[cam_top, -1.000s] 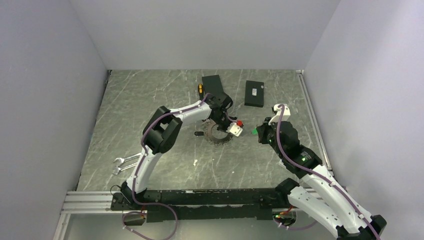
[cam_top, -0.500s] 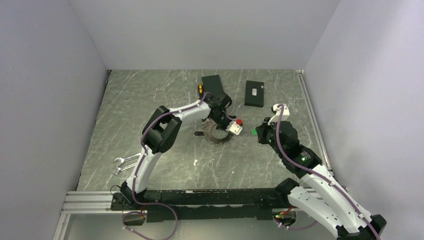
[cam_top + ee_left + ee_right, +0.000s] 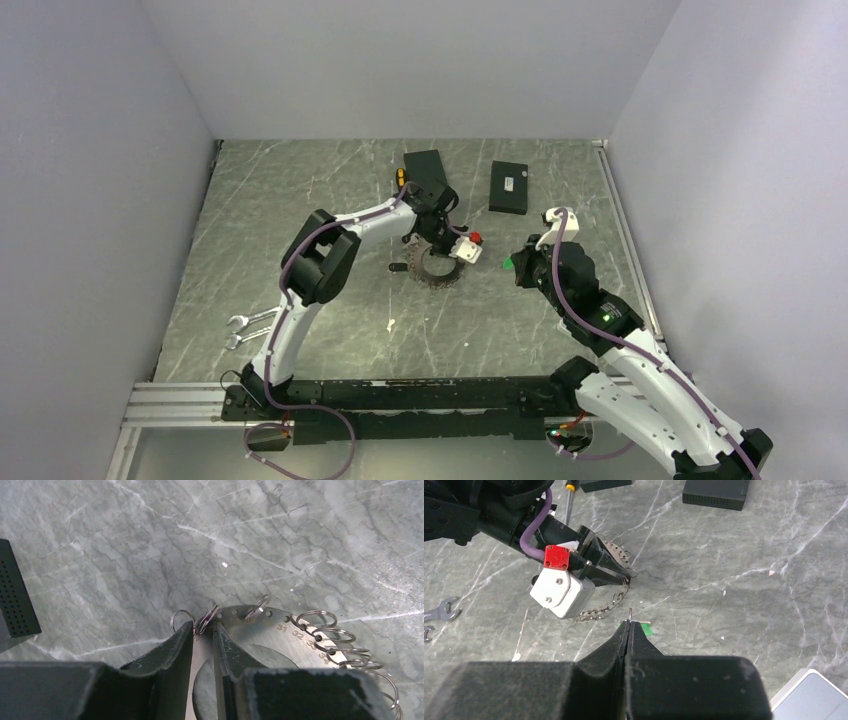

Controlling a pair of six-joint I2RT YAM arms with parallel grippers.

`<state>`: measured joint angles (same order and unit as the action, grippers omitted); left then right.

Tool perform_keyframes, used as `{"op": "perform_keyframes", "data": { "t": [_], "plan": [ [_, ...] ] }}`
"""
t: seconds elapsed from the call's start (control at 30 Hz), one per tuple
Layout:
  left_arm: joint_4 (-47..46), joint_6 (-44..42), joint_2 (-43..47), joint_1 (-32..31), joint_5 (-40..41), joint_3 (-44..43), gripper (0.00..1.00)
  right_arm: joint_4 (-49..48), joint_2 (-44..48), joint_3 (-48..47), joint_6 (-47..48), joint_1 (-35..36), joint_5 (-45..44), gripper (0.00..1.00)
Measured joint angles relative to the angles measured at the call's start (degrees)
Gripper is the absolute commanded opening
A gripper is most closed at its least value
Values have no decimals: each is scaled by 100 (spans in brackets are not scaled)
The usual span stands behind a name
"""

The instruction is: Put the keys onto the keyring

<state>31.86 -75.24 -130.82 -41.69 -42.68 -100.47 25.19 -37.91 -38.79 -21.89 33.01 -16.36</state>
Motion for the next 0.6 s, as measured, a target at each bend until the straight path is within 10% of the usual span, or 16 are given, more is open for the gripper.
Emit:
{"op": "perform_keyframes", "data": {
  "t": [0.6],
  "plan": [
    [-214,240,74,96,-31,168,24,0,0,2,2,0,11,0]
  ]
}}
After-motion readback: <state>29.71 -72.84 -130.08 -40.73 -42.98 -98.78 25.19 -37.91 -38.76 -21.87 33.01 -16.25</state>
